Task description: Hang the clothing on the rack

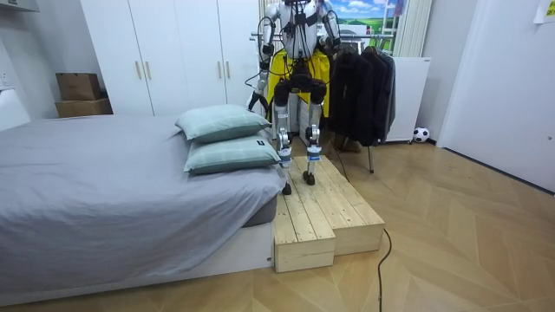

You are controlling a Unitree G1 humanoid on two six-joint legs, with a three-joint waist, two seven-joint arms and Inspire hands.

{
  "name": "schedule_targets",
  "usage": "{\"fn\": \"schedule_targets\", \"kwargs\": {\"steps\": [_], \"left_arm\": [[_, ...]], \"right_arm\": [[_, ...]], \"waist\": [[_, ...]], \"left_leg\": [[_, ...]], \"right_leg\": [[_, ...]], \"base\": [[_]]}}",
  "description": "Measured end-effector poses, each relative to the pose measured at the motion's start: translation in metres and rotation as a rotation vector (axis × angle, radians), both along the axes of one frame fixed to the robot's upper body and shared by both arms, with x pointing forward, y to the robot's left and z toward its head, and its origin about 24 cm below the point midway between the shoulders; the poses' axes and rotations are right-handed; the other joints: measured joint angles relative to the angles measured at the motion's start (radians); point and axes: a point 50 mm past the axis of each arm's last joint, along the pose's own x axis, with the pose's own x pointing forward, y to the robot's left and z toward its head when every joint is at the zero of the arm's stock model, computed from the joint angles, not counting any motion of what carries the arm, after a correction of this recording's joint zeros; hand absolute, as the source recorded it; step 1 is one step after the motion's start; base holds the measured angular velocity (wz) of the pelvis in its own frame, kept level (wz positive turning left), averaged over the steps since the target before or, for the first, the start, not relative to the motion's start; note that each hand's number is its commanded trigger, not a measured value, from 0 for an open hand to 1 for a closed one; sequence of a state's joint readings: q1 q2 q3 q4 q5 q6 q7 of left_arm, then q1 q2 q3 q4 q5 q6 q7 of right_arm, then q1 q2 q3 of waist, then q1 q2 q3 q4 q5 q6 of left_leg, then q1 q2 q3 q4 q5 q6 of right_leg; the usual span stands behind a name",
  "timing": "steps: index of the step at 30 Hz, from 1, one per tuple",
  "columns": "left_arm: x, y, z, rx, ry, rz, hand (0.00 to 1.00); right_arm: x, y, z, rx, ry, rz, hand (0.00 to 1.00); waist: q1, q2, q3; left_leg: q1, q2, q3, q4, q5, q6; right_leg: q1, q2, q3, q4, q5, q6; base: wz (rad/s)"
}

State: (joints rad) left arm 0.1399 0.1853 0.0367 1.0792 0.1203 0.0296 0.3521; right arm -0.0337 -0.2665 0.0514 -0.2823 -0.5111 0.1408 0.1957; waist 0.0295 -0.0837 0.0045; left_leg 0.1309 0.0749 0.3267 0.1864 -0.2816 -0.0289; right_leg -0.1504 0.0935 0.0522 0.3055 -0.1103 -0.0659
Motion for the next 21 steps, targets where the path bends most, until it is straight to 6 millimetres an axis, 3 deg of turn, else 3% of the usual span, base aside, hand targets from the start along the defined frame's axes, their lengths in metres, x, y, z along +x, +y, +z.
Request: {"fn": "schedule_targets", "kwargs": {"steps": [8, 16, 21], "left_arm": [[-0.012, 0.001, -0.001, -0.011, 0.02, 0.011, 0.0], [-0.022, 0.008, 0.0, 0.025, 0.041, 0.006, 0.0], [-0.02, 0.008, 0.001, 0.05, 0.047, -0.068, 0.0]], "right_arm": [[0.0, 0.0, 0.001, 0.005, -0.008, 0.006, 1.0], [0.0, -0.005, 0.003, -0.011, -0.006, 0.0, 1.0], [0.0, -0.007, 0.004, -0.041, 0.007, 0.019, 1.0]], "waist": [[0.009, 0.0, -0.0002], [0.042, 0.0, 0.001], [0.077, -0.02, -0.0011]], "left_leg": [[0.005, 0.002, -0.008, 0.001, 0.0, 0.0], [0.002, 0.002, -0.028, 0.001, 0.0, 0.0], [0.004, 0.004, -0.035, 0.004, 0.0, 0.0]], "right_leg": [[0.014, -0.003, -0.011, -0.015, 0.003, 0.002], [0.021, -0.008, -0.031, -0.018, 0.003, 0.002], [0.033, -0.008, -0.037, -0.031, 0.003, 0.002]], "base": [[0.01], [0.08], [0.04]]}}
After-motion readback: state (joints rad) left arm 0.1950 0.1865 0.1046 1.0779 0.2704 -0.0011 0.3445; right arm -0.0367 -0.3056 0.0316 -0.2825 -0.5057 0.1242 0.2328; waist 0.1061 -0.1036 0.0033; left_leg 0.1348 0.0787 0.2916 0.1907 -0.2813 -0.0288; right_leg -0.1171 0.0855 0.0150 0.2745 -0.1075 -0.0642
